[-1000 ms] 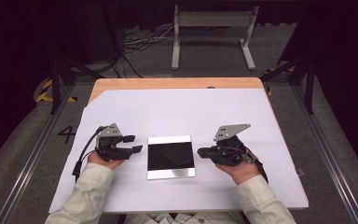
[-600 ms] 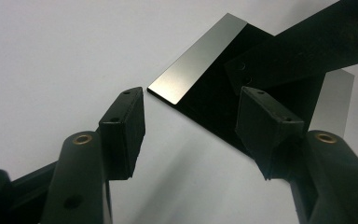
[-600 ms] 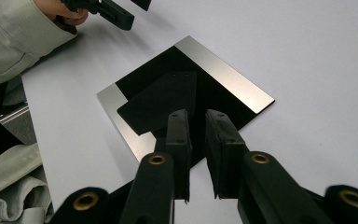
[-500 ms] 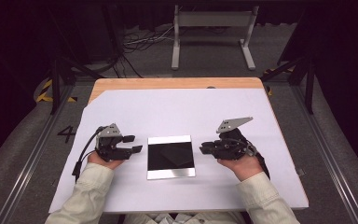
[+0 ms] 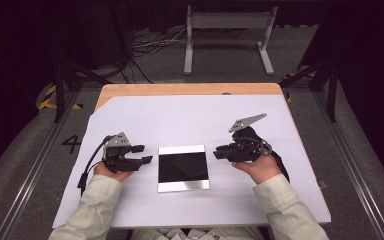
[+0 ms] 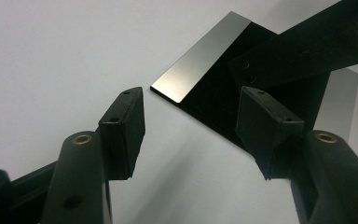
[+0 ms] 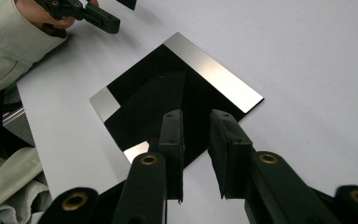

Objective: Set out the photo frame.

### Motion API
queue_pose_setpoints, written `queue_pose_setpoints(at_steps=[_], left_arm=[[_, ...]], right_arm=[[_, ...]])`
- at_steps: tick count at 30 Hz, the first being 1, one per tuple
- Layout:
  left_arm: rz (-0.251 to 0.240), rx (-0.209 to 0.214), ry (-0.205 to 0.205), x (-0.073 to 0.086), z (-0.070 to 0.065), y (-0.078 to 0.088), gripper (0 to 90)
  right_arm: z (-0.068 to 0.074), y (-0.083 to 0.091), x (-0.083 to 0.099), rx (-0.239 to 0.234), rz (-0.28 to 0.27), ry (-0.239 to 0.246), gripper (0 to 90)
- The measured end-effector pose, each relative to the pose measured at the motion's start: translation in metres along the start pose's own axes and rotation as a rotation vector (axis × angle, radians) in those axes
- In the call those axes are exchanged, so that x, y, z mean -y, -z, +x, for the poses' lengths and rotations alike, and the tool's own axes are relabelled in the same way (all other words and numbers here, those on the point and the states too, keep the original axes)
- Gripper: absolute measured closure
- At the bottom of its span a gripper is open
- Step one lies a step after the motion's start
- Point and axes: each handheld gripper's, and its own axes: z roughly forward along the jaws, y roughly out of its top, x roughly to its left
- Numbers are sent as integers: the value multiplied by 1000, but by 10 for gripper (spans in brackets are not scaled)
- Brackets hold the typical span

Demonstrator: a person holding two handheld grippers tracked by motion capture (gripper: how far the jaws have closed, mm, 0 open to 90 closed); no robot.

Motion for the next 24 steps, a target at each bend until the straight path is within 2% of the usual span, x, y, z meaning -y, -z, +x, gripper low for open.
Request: queue_pose_setpoints(at_steps=[1,5,6,10,17,24], left_arm=[[-6,-19,-15,0,0,1,427],[-6,-30,-14,1,2,1,425],[-9,-30,-9,2,3,1,424],[-14,-28,-8,2,2,1,422],[-14,-25,-9,2,2,1,421],[-12,-23,-7,2,2,1,421]], right_arm=[[0,0,-1,-1,3,-4,735],[-5,-4,-8,-15,33,-28,714],[-7,-6,-10,-28,44,-48,706],[-8,-10,-13,-39,61,-59,691],[-9,-17,-21,-24,110,-97,647],[-13,-23,-27,-44,131,-166,608]])
